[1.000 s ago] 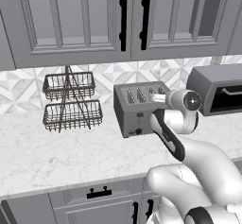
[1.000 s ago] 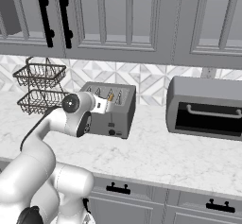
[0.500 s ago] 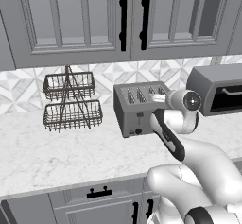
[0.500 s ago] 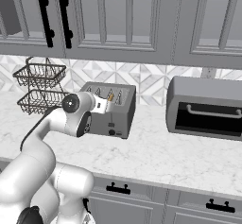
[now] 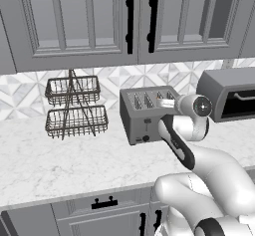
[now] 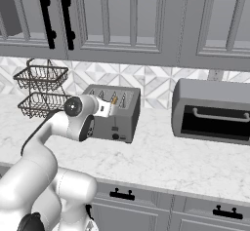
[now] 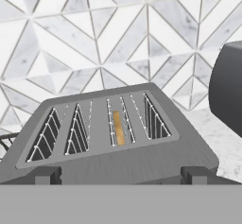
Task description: Start the toaster. Once the lever pops up, take the bread to the plate on the dining counter.
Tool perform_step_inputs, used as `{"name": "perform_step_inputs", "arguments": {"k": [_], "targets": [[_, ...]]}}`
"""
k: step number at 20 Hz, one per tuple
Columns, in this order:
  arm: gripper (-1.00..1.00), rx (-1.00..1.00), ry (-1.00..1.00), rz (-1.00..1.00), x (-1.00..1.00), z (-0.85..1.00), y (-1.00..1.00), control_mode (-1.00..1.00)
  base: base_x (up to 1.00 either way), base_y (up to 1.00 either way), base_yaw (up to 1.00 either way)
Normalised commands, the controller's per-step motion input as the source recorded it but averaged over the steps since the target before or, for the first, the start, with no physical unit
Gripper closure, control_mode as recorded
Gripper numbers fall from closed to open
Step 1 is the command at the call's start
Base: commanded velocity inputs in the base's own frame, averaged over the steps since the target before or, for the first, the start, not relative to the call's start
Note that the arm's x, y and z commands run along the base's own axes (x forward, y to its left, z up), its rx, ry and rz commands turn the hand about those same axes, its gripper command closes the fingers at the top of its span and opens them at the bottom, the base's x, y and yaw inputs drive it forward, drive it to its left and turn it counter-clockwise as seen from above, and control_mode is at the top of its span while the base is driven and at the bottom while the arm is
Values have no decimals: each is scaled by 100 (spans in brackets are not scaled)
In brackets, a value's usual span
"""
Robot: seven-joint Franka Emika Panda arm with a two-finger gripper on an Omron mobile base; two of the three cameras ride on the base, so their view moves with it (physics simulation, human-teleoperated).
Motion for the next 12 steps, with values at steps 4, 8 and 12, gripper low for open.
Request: {"name": "perform_step_inputs", "arguments": {"k": [4, 8, 12], "targets": [[-100, 0, 0, 0, 0, 0, 0, -100, 0, 0, 0], [-100, 0, 0, 0, 0, 0, 0, -100, 0, 0, 0], [-100, 0, 0, 0, 0, 0, 0, -100, 0, 0, 0]]}}
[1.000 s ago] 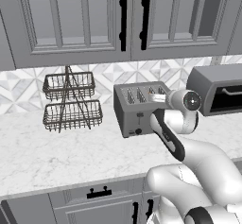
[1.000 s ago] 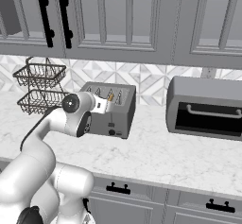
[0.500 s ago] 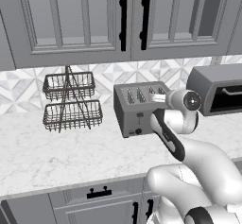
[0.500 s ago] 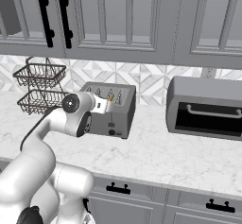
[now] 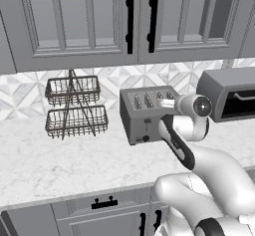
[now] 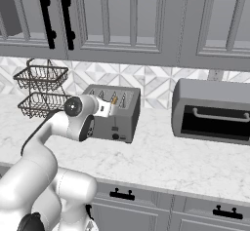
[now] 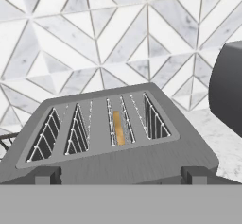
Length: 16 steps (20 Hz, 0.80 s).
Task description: Start the toaster. Once the lever pops up, take the bread to the plate on the dining counter.
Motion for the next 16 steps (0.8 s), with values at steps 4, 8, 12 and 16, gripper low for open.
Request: {"name": "perform_step_inputs", "arguments": {"k": [4, 8, 12, 16], "targets": [[-100, 0, 0, 0, 0, 0, 0, -100, 0, 0, 0], [-100, 0, 0, 0, 0, 0, 0, -100, 0, 0, 0], [-100, 0, 0, 0, 0, 0, 0, -100, 0, 0, 0], [-100, 0, 0, 0, 0, 0, 0, -100, 0, 0, 0]]}}
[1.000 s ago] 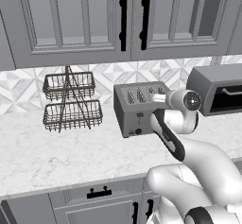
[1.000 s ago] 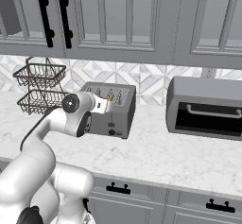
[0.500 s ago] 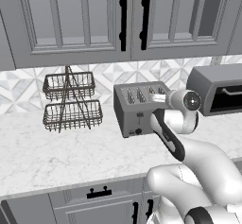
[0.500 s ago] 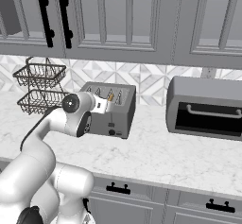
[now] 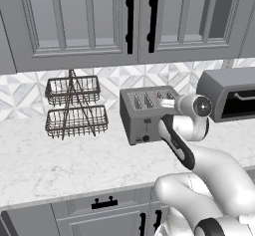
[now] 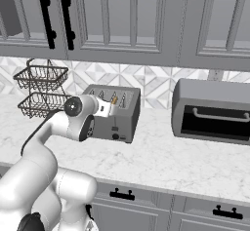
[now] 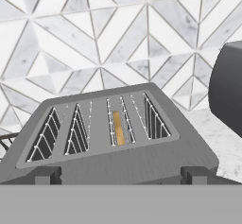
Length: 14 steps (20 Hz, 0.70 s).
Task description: Start the toaster. Once the lever pops up, take the bread to the plate on the dining counter.
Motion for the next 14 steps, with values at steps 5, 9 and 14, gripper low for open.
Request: {"name": "perform_step_inputs", "arguments": {"k": [5, 9, 14], "targets": [[-100, 0, 0, 0, 0, 0, 0, -100, 0, 0, 0], [-100, 0, 0, 0, 0, 0, 0, -100, 0, 0, 0], [-100, 0, 0, 0, 0, 0, 0, -100, 0, 0, 0]]}}
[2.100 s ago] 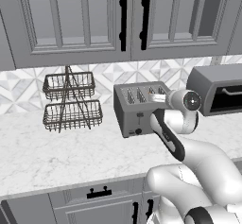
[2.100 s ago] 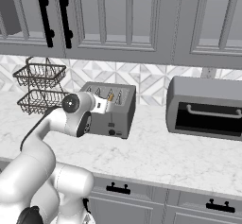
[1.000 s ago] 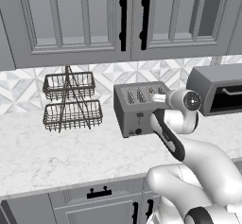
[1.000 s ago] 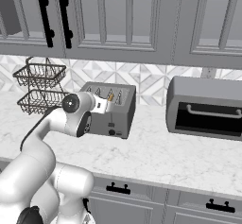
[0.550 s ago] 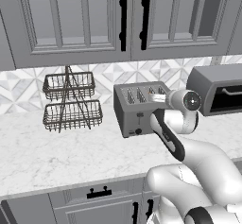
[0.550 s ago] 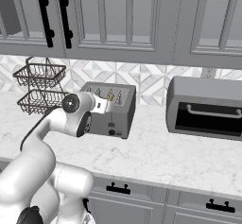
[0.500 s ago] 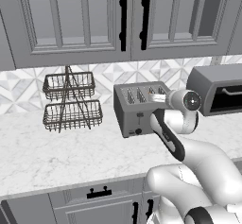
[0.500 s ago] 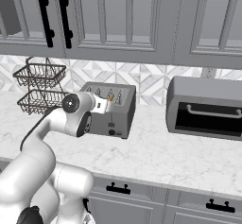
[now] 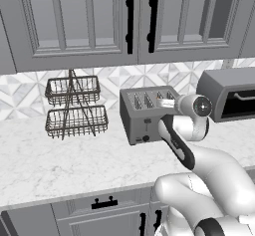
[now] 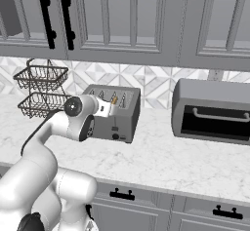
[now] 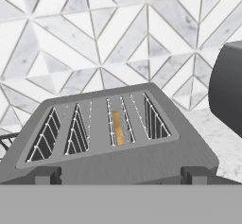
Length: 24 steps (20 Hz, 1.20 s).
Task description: Start the toaster. Once the lever pops up, take the bread to the plate on the dining counter.
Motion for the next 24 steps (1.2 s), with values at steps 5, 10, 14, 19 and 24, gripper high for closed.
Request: {"name": "perform_step_inputs", "arguments": {"k": [5, 10, 14, 19, 24], "targets": [[-100, 0, 0, 0, 0, 0, 0, -100, 0, 0, 0], [-100, 0, 0, 0, 0, 0, 0, -100, 0, 0, 0], [-100, 0, 0, 0, 0, 0, 0, -100, 0, 0, 0], [-100, 0, 0, 0, 0, 0, 0, -100, 0, 0, 0], [-100, 0, 0, 0, 0, 0, 0, -100, 0, 0, 0]]}}
